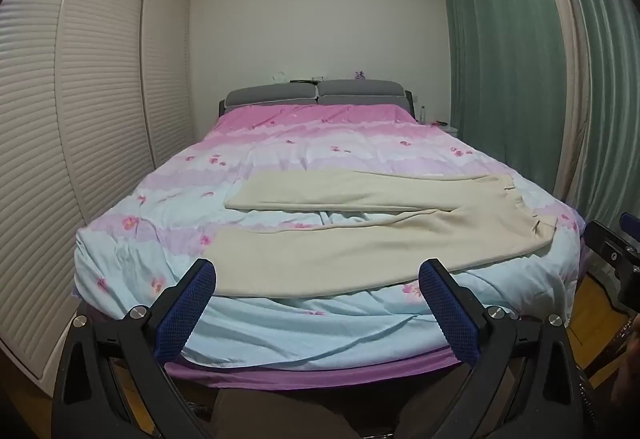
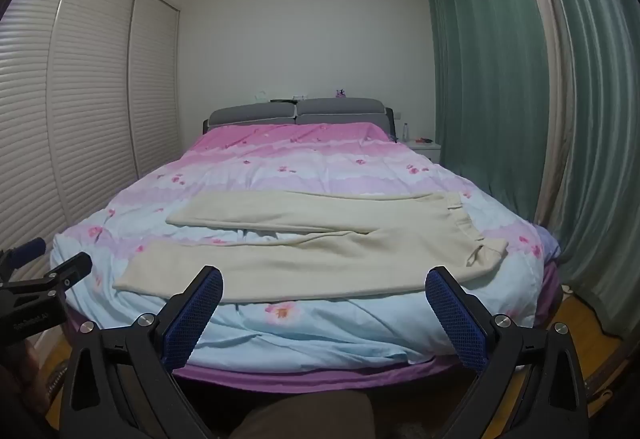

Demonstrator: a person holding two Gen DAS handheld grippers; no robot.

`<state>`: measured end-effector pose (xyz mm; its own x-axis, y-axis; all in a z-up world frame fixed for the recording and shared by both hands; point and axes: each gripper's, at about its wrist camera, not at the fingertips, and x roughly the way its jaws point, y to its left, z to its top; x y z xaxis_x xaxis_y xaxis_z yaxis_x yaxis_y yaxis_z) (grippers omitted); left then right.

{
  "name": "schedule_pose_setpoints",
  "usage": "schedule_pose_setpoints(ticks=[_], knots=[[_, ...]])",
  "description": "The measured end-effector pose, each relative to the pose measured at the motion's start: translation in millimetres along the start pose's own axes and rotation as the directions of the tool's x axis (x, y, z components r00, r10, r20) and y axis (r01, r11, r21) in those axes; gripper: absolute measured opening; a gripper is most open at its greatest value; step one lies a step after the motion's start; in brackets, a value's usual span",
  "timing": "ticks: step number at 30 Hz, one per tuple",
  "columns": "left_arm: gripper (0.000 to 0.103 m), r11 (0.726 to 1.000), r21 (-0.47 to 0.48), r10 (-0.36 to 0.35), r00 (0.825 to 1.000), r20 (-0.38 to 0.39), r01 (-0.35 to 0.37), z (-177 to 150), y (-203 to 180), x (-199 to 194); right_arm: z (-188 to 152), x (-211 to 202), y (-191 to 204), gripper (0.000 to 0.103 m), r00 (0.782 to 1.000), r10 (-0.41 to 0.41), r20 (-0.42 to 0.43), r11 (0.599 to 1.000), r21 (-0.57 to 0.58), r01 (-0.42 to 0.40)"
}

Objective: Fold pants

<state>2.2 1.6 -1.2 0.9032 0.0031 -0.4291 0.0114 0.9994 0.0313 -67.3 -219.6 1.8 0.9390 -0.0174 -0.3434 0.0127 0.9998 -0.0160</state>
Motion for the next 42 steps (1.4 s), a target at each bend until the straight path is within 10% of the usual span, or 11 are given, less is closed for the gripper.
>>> schedule_pose_setpoints(ticks=[42], knots=[[0.103,1.000,0.000,0.005,0.999,0.033,-0.005,5.3,-1.6,-4.8,3.5,-3.1,-4.5,0.103,1.000,0.002,0.004,1.000,0.010,-0.002]])
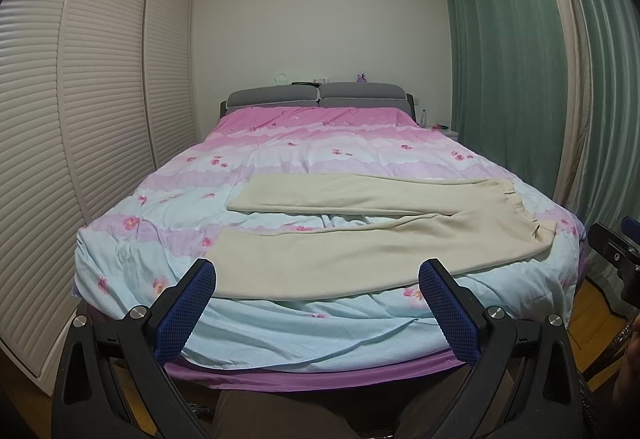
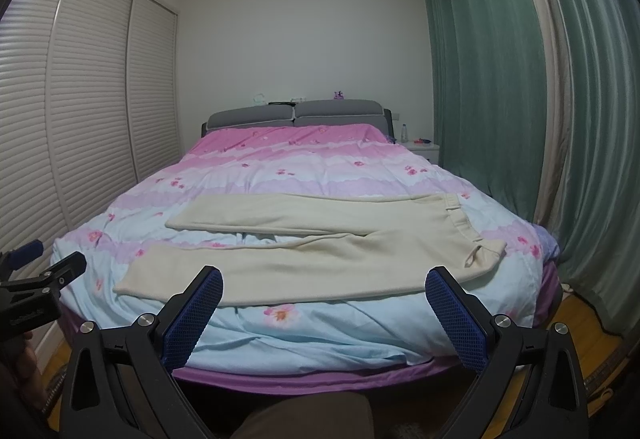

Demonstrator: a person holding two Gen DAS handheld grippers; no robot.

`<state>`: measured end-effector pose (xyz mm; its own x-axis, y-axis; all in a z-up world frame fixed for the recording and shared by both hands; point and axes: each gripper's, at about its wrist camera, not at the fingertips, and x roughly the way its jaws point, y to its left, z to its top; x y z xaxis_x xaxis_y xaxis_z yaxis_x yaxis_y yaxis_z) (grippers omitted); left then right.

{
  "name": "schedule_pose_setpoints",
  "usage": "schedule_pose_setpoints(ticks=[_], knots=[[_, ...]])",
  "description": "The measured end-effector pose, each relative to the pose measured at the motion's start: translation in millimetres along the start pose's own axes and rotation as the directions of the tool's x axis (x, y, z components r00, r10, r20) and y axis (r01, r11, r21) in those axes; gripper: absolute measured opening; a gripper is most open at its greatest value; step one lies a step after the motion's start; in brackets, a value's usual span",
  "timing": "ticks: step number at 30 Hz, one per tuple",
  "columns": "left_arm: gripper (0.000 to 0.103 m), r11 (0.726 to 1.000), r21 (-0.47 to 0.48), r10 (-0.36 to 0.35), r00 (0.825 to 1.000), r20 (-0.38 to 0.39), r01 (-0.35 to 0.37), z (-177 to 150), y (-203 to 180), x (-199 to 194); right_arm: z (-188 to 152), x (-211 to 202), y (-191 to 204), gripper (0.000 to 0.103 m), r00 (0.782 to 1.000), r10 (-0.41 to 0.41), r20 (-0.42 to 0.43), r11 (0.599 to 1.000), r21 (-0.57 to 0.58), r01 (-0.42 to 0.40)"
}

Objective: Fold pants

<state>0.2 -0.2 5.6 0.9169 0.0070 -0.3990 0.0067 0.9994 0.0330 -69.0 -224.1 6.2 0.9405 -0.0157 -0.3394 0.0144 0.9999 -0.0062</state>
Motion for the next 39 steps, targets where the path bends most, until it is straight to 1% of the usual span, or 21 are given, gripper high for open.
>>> schedule_pose_setpoints(ticks=[39], knots=[[0.103,1.000,0.004,0.000,1.000,0.011,0.000,5.0,-0.2,-3.5,-0.7,0.4,-4.5,0.103,1.000,-0.004,0.004,1.000,0.005,0.004]])
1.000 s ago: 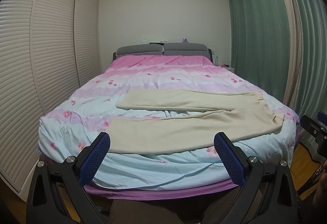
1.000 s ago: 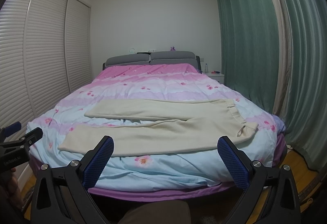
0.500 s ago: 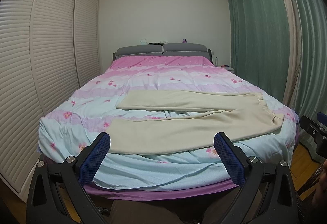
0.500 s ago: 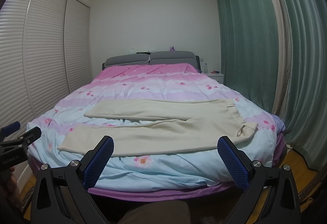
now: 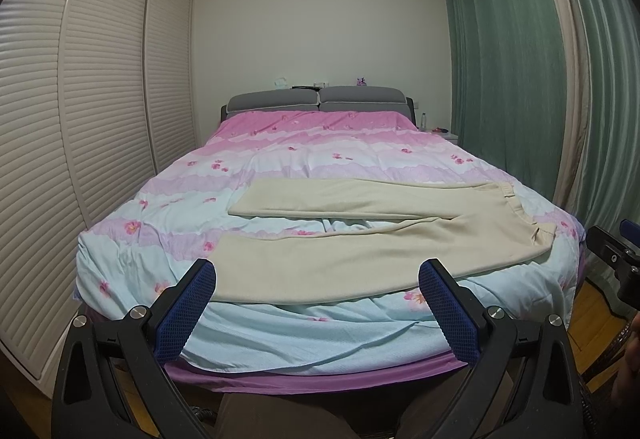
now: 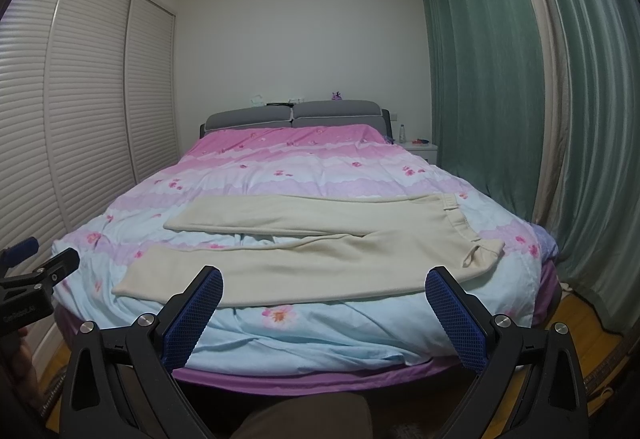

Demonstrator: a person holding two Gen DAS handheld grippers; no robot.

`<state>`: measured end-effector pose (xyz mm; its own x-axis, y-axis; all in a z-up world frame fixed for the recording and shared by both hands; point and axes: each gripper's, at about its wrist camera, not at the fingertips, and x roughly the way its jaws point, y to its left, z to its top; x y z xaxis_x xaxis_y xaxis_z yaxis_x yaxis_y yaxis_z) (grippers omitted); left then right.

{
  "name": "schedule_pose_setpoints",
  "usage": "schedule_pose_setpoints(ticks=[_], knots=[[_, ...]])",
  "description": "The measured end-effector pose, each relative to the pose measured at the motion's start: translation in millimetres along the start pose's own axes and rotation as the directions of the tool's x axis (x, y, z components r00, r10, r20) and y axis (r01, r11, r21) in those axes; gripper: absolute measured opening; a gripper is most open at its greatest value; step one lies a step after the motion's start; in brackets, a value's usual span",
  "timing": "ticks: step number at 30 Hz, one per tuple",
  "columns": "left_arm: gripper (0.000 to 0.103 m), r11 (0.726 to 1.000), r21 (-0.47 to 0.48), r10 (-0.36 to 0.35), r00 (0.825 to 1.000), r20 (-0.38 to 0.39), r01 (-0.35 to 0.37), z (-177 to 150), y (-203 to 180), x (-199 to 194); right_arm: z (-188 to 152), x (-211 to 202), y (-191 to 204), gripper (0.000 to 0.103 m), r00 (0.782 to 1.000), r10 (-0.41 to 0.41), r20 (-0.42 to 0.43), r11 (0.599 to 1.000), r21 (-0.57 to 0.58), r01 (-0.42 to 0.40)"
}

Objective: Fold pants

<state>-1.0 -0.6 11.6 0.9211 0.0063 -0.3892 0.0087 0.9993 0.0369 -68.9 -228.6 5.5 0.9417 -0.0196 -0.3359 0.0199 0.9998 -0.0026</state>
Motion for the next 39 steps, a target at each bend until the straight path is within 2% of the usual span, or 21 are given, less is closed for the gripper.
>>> schedule_pose_setpoints(ticks=[21,32,39], knots=[[0.103,1.000,0.005,0.010,1.000,0.010,-0.010,-3.7,2.1,2.1,1.2,-1.2,0.6,0.103,1.000,-0.001,0.004,1.000,0.005,0.001],[0.103,1.000,-0.015,0.019,0.994,-0.105,-0.021,-1.1,6.4,62.6,8.5,34.1,-5.0,0.103,0.999,-0.001,-0.055,0.999,0.033,0.003],[0.103,0.998,-0.012,0.062,0.992,-0.113,-0.064,19.0,18.7,101.9,25.0,75.8,-3.8,0.103,0.996,0.009,-0.088,0.999,0.047,-0.005]])
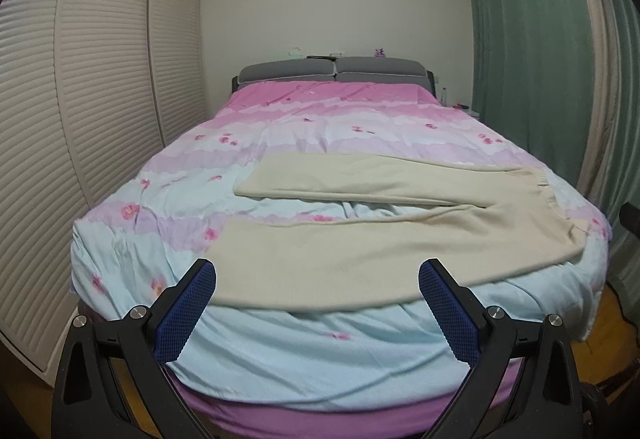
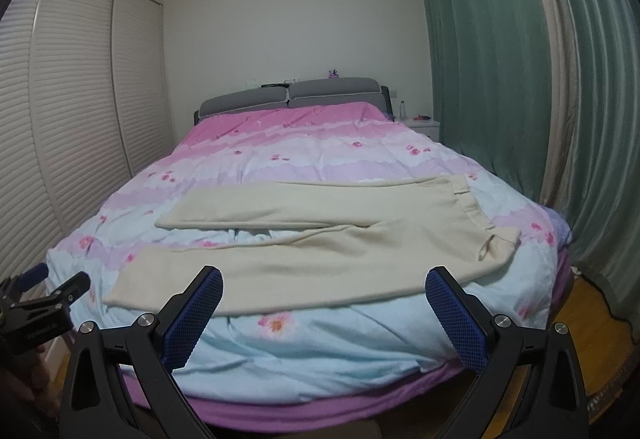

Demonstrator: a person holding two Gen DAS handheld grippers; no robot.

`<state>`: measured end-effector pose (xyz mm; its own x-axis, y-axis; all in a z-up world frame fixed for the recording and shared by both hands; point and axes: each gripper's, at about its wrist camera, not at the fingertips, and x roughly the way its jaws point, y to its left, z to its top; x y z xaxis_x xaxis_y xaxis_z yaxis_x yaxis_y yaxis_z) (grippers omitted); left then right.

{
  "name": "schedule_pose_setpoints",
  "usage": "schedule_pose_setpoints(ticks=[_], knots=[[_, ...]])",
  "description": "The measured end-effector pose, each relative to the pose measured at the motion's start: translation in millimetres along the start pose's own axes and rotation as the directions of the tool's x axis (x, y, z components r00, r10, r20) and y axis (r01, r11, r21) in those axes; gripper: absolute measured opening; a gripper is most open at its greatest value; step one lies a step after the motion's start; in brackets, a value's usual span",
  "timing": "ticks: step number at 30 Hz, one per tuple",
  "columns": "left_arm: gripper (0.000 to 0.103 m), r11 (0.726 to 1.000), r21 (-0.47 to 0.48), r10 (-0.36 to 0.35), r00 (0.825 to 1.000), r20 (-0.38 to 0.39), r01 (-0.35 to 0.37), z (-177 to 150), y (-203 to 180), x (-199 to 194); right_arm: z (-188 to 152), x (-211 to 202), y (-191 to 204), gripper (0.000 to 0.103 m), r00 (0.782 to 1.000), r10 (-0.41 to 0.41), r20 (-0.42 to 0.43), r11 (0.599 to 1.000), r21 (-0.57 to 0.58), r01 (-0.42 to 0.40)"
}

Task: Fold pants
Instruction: 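Move both grippers down toward the edge of the cream pants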

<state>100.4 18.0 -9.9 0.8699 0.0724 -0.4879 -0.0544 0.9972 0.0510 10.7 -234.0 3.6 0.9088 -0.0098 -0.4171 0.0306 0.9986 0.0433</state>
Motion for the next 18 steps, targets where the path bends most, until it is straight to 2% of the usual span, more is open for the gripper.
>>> schedule_pose_setpoints(ticks=[6,15,18], knots=[[0.103,0.999,-0.025,0.024,1.000,-0.014,-0.025,30.8,14.8,41.6,36.1,47.5,15.9,0.103,1.000,0.018,-0.012,0.998,-0.062,-0.019],[0.103,0.996,-0.056,0.075,0.997,-0.013,-0.076,79.6,43.1,113.8,97.8,128.1,73.8,0.103,0.998,0.059,0.027,0.979,-0.196,-0.053],[0.103,0.995,-0.055,0.086,0.996,-0.005,-0.086,94.4,52.1,137.6,112.4,158.3,90.6,0.103,0.995,0.097,0.015,0.974,-0.208,-0.092]])
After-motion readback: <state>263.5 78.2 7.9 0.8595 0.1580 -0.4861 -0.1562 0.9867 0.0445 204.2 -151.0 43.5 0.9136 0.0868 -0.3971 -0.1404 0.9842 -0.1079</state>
